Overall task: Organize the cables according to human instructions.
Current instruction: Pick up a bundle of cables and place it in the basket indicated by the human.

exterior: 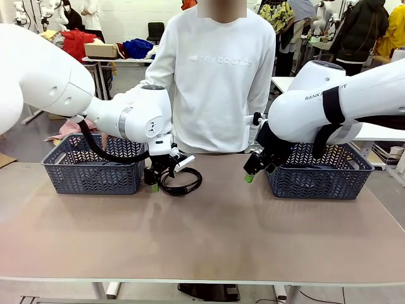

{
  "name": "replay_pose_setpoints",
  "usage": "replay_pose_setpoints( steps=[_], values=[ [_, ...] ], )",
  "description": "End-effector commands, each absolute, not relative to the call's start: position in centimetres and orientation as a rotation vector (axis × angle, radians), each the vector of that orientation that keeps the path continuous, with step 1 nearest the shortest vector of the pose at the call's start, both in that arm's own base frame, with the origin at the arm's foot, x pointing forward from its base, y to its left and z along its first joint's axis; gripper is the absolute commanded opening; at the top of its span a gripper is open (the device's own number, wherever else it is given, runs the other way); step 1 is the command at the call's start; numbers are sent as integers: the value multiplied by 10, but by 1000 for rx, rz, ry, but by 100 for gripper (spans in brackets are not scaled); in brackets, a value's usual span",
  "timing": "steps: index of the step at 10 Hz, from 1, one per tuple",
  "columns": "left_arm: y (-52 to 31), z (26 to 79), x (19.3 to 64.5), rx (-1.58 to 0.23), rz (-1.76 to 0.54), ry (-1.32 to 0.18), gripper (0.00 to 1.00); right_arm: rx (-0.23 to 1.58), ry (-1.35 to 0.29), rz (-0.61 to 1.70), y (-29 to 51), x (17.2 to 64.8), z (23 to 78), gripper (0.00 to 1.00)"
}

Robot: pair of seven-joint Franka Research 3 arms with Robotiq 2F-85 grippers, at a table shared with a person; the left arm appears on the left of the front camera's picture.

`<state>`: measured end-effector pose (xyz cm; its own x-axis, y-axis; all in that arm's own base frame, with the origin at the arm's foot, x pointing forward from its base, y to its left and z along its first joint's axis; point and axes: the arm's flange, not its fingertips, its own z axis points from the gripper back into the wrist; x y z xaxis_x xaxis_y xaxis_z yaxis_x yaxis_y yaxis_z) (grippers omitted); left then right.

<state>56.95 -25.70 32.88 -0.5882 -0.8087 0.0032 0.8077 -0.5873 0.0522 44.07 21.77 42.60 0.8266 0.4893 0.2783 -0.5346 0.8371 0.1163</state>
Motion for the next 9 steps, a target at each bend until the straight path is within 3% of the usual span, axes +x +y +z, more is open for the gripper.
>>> replay_pose_setpoints(
  steps=[1,8,9],
  values=[
    [-257,328,576,30,-2234,-48,100,194,-247,548,218,440,428,100],
    [-260,318,586,9,-2241,-21,100,194,-247,548,218,440,428,100],
    [-260,319,586,9,-2236,-18,81,194,-247,548,218,440,428,100]
  ],
)
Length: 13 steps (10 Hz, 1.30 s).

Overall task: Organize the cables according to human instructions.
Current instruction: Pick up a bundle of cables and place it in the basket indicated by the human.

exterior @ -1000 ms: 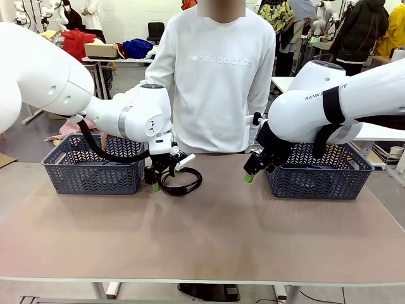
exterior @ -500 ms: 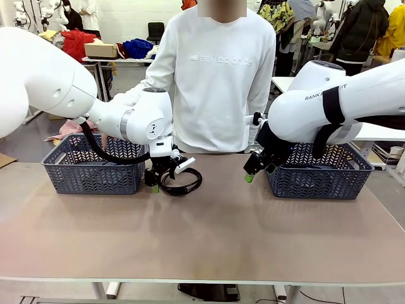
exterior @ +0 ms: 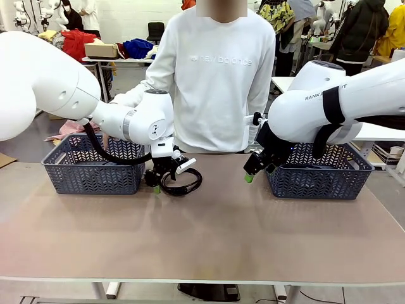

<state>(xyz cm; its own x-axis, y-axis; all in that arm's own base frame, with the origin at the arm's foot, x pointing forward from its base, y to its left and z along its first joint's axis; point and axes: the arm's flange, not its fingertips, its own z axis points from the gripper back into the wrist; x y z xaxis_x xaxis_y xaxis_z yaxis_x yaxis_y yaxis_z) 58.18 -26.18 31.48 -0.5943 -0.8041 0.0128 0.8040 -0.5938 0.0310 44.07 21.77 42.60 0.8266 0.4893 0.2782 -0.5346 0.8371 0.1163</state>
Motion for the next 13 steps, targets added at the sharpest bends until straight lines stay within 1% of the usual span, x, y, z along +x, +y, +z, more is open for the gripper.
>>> replay_pose_setpoints(
  steps=[1,2,3,4,5,6,7,8,9,10,11,12,13],
  values=[
    [-260,318,585,8,-2233,-18,81,194,-247,548,218,440,428,100],
    [-260,318,585,5,-2231,-17,62,194,-247,548,218,440,428,100],
    [-260,318,585,5,-2228,-15,77,194,-247,548,218,440,428,100],
    [-260,318,585,6,-2227,-11,43,194,-247,548,218,440,428,100],
    [-260,317,585,4,-2227,-9,58,194,-247,548,218,440,428,100],
    [-260,317,586,1,-2226,-7,24,194,-247,548,218,440,428,100],
    [-260,317,586,-2,-2225,-6,39,194,-247,548,218,440,428,100],
    [-260,317,586,-3,-2222,-7,6,194,-247,548,218,440,428,100],
    [-260,319,586,-1,-2218,-13,21,194,-247,548,218,440,428,100],
    [-260,320,585,-6,-2221,-13,0,194,-247,548,218,440,428,100],
    [-261,322,584,-3,-2227,-9,2,194,-247,548,218,440,428,100],
    [-262,325,583,-1,-2235,-8,0,194,-247,548,218,440,428,100],
    [-262,331,580,3,-2247,-4,0,194,-247,548,218,440,428,100]
  ],
)
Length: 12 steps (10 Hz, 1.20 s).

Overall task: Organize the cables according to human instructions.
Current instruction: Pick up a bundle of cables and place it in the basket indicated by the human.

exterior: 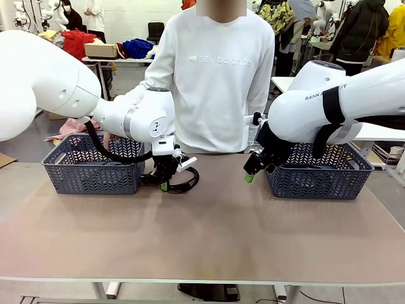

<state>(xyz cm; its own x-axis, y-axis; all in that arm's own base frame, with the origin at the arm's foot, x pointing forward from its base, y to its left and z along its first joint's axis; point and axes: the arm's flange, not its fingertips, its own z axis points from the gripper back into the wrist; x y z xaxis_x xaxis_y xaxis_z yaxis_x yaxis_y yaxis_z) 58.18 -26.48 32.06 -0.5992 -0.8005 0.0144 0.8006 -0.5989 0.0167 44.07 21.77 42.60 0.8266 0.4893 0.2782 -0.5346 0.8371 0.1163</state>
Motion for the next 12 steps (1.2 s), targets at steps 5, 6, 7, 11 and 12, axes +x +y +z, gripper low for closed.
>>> replay_pose_setpoints(
  steps=[5,6,7,11,12],
  values=[
    [-273,411,567,100,-2157,-95,0,194,-247,548,218,440,428,100],
    [-277,428,565,116,-2147,-104,0,194,-247,548,218,440,428,100],
    [-279,444,565,124,-2144,-123,0,194,-247,548,218,440,428,100],
    [-272,488,555,169,-2131,-137,0,194,-247,548,218,440,428,100],
    [-260,497,550,184,-2116,-141,0,194,-247,548,218,440,428,100]
  ],
)
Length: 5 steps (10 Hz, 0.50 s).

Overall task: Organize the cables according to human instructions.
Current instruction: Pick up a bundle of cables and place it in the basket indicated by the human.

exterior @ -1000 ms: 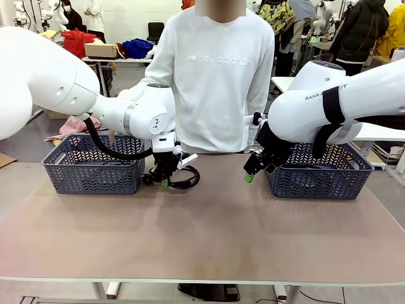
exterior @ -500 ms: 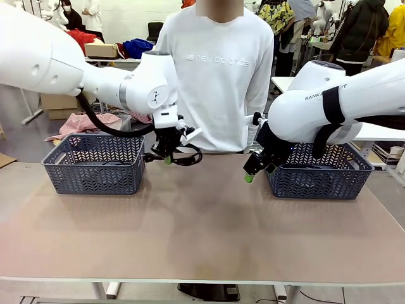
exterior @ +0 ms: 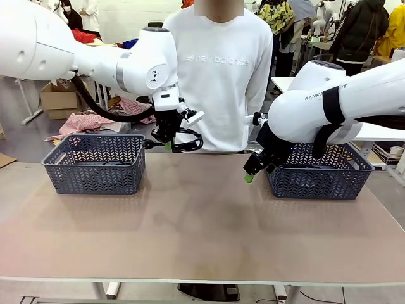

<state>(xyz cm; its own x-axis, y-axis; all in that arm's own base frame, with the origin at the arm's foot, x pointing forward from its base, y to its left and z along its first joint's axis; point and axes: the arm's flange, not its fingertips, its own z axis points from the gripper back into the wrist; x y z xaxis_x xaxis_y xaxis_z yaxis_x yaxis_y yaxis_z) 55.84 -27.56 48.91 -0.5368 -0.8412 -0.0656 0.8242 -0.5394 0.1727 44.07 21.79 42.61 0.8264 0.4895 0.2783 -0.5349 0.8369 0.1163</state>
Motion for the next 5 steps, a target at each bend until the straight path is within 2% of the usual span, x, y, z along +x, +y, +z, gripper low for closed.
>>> replay_pose_setpoints(
  steps=[1,5],
  values=[
    [-242,505,544,202,-2087,-142,0,194,-247,548,218,440,428,100],
    [-162,517,519,224,-1944,-187,0,194,-247,548,218,440,428,100]
  ],
)
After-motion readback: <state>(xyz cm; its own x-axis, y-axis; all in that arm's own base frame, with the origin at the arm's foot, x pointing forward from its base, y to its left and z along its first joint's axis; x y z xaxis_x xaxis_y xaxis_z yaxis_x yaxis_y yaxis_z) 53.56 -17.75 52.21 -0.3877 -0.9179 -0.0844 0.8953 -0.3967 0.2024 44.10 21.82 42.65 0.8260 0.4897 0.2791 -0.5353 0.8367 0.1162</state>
